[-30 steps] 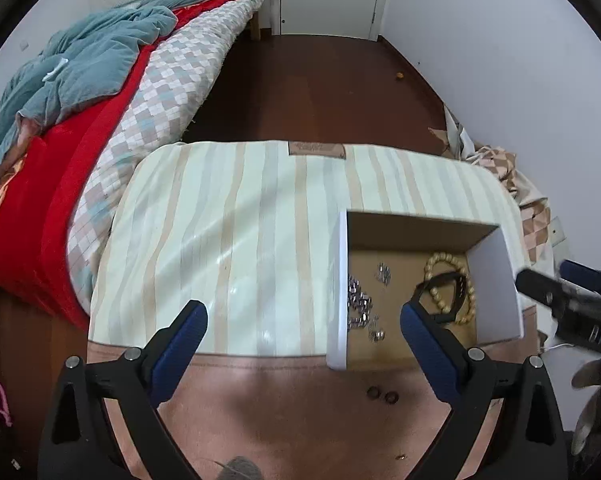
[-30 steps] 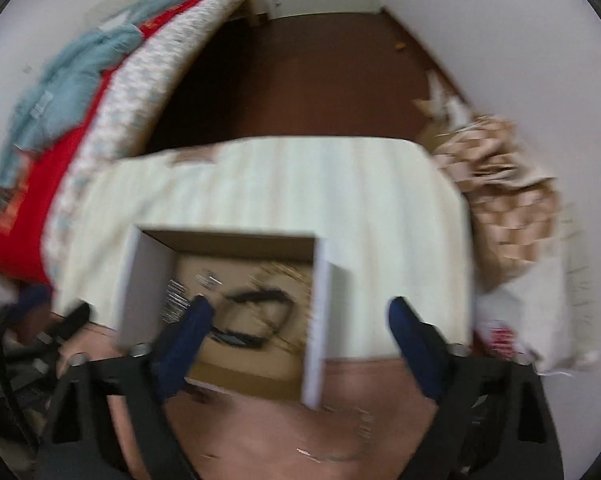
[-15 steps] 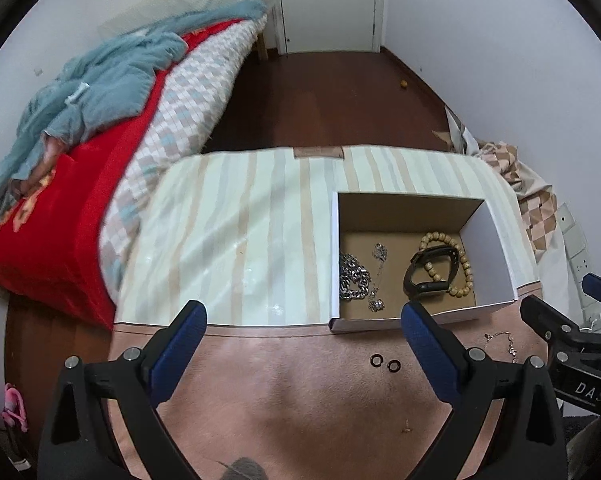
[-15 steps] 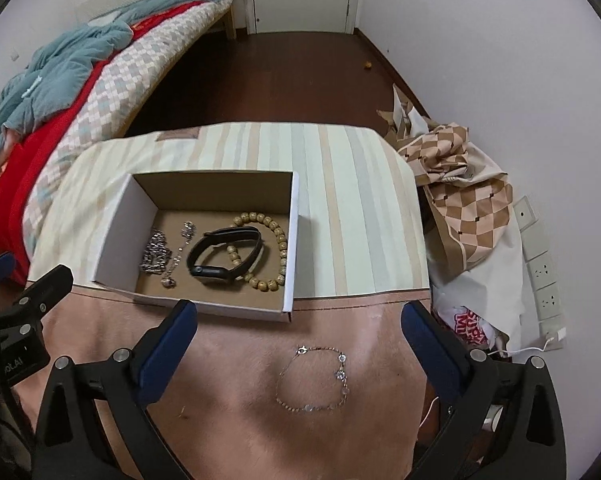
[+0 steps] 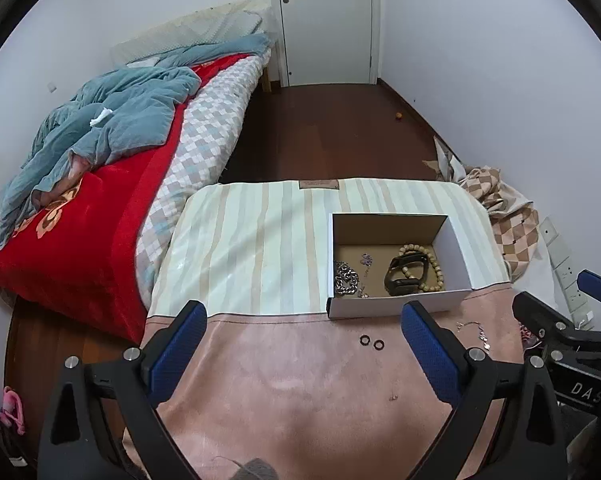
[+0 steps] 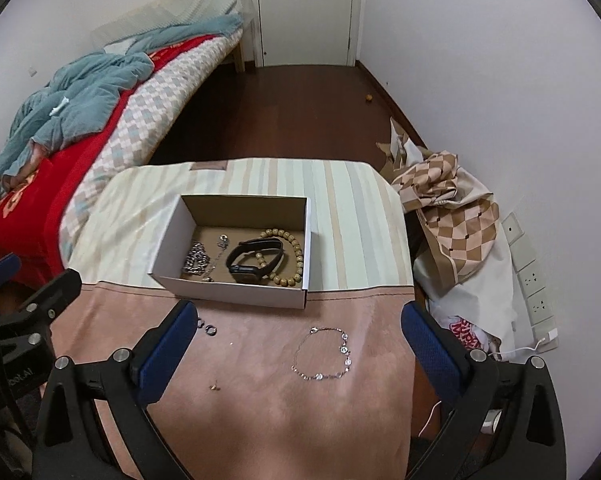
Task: Organize jewelry
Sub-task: 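Lift both open tools out of the box, then grasp the silver link necklace with the right tool while the left tool grasps the small stud earring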
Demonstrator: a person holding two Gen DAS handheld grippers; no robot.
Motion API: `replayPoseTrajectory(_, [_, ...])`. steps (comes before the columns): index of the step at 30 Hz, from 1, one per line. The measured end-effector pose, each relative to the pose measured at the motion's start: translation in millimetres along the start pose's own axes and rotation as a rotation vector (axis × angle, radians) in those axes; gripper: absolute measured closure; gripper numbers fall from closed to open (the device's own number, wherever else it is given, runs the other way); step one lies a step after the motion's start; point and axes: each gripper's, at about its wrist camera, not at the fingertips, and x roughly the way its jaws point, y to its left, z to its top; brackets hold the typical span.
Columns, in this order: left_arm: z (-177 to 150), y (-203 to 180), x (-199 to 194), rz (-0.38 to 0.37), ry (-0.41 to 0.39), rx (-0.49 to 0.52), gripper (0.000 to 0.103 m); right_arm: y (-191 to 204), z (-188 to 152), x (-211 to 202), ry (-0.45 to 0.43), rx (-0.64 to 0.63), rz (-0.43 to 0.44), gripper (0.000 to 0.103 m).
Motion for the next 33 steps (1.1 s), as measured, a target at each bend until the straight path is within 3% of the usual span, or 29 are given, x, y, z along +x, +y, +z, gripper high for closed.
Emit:
replayPoseTrajectory(9, [-9, 5, -39, 0.0, -0.056, -0.009, 0.004, 3, -7, -55, -0.081, -0.005, -0.004, 0.0])
replayPoseTrajectory(16, [-25, 9, -48, 0.032, -0.086, -0.044, 0.004, -2, -17, -69, -0.095, 0.027, 0.029, 0.0])
replayPoseTrajectory(22, [-60, 7, 1, 0.068, 0.013, -0.045, 0.004, -42, -48, -28, -0.016, 0.139, -0.006, 0.0])
replayPoseTrajectory(27, [-84, 2, 48, 0.115, 0.118, -0.025, 0.004, -82, -89, 38, 0.106, 0.259, 0.001, 0.0])
replayPoseTrajectory(33, [-90, -2, 82, 0.156, 0.157, 0.016, 0.004, -96, -110, 103, 0.172, 0.307, 0.014, 0.023])
